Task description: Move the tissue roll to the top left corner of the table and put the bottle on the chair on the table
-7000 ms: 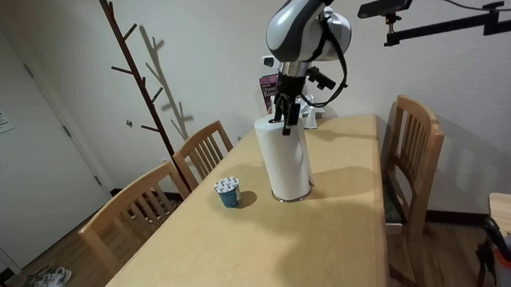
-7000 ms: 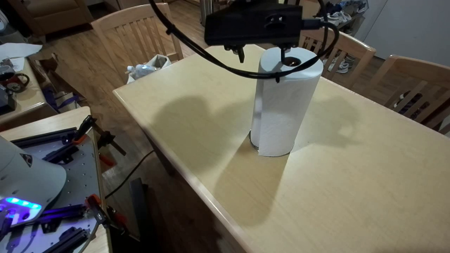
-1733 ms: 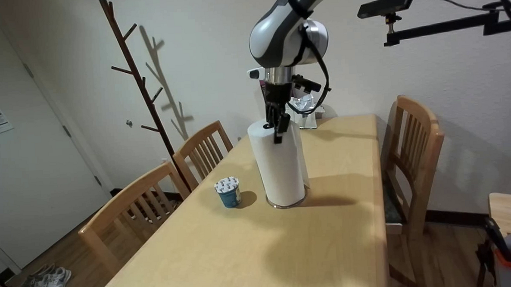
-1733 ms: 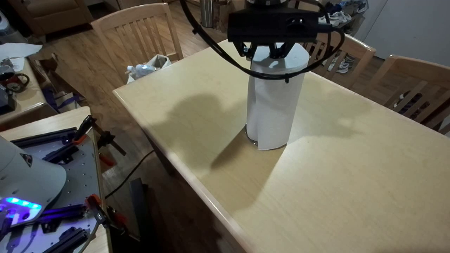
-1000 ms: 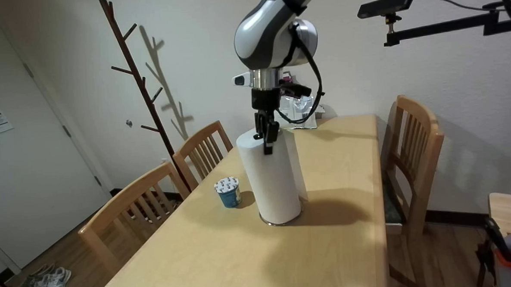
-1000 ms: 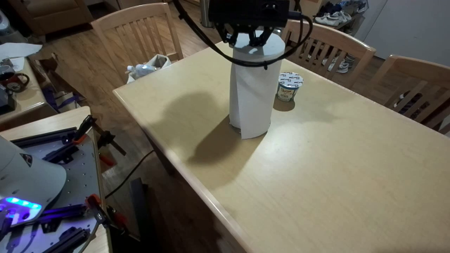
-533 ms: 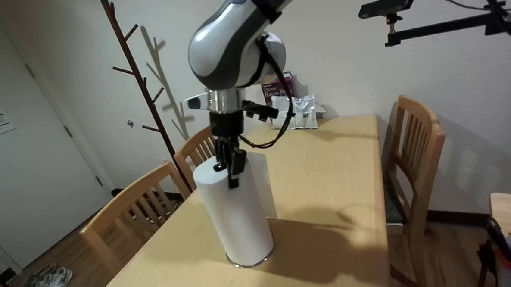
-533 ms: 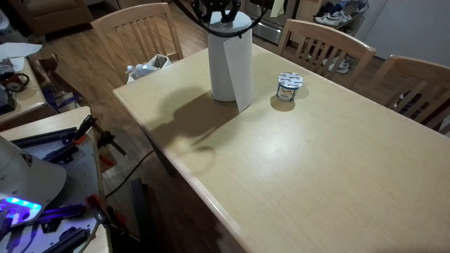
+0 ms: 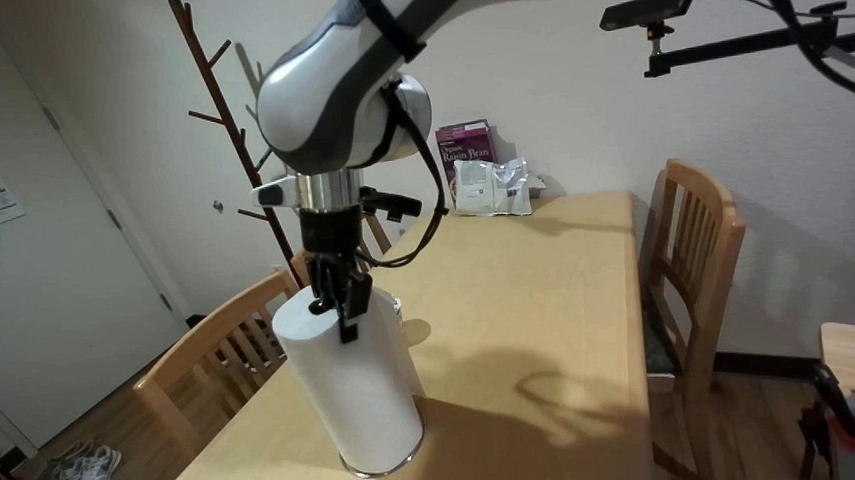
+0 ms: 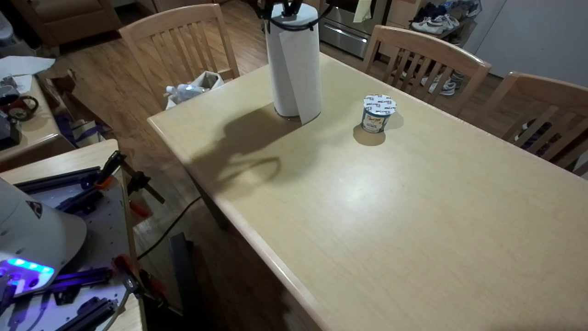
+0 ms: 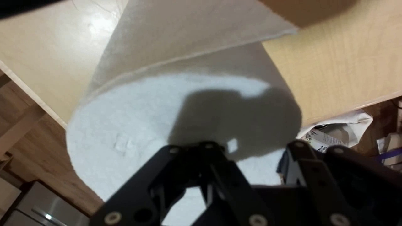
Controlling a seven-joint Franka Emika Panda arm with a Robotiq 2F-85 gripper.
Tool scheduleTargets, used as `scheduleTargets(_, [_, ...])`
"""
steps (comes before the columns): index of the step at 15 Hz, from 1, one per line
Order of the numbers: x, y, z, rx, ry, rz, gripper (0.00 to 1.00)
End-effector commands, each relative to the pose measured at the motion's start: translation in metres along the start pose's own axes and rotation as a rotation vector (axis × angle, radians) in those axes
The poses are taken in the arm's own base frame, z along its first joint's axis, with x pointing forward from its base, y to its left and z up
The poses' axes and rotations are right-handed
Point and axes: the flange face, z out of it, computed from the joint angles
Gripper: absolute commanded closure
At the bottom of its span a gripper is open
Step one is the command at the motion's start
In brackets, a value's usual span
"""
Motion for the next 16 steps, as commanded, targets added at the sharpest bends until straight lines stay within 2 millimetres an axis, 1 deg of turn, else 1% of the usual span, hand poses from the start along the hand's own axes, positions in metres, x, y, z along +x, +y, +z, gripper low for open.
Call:
scheduleTargets(1, [0.015, 0.014, 0.033, 0.038, 0.004, -0.103, 0.87])
scheduleTargets(5, [0.037, 0.027, 0.036, 0.021, 0.005, -0.179, 0.87])
scheduleTargets(9, [0.061, 0.041, 0.048, 0.016, -0.010, -0.218, 0.87])
scheduleTargets(13, [0.076, 0.054, 0.057, 0.000, -0.023, -0.238, 0.87])
scheduleTargets(14, [0.079, 0.056, 0.057, 0.000, -0.028, -0.236, 0.82])
scheduleTargets(15, [0.080, 0.059, 0.056, -0.006, -0.032, -0.233, 0.38])
scheduleTargets(16, [0.081, 0.062, 0.055, -0.008, -0.042, -0.229, 0.38])
